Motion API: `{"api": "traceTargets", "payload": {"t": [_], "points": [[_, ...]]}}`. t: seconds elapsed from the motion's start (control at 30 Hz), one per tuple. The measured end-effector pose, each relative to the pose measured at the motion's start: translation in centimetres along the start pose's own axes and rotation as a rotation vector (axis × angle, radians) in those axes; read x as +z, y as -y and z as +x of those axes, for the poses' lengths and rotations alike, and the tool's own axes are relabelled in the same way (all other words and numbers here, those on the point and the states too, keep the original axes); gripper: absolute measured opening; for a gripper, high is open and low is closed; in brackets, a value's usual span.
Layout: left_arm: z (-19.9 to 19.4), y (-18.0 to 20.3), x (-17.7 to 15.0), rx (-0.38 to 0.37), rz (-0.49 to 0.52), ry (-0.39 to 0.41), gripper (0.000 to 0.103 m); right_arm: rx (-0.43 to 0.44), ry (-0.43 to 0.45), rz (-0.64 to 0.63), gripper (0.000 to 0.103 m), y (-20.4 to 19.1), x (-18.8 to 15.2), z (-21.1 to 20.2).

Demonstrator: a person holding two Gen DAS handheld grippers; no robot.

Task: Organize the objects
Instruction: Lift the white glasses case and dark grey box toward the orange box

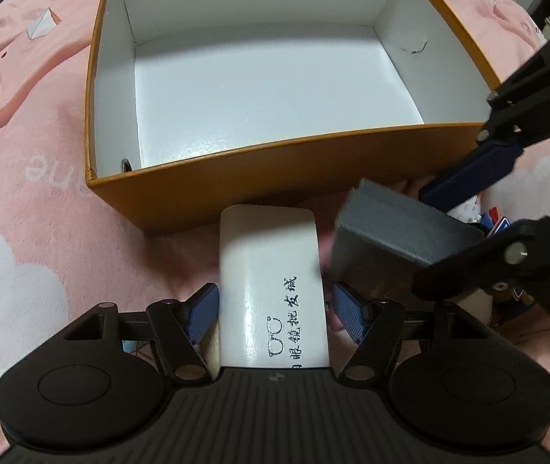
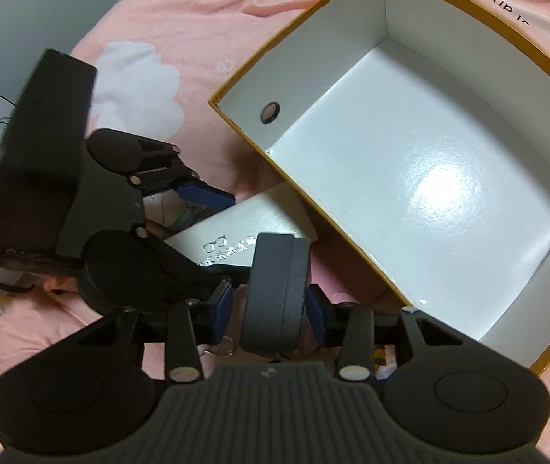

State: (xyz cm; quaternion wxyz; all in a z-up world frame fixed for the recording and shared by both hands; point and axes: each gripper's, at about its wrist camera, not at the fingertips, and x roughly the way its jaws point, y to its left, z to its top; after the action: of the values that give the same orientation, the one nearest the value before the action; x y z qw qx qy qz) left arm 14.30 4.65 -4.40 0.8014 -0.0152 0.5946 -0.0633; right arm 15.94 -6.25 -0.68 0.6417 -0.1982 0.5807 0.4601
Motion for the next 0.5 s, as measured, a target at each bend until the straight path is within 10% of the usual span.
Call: {"api": "traceTargets", "payload": {"t": [0.5], "points": [[1.4, 1.0, 0.6, 0.065, 0.098, -0.052, 0.08, -0.057, -0.007, 0.014, 0.037, 1.1, -1.5, 0.9]]}}
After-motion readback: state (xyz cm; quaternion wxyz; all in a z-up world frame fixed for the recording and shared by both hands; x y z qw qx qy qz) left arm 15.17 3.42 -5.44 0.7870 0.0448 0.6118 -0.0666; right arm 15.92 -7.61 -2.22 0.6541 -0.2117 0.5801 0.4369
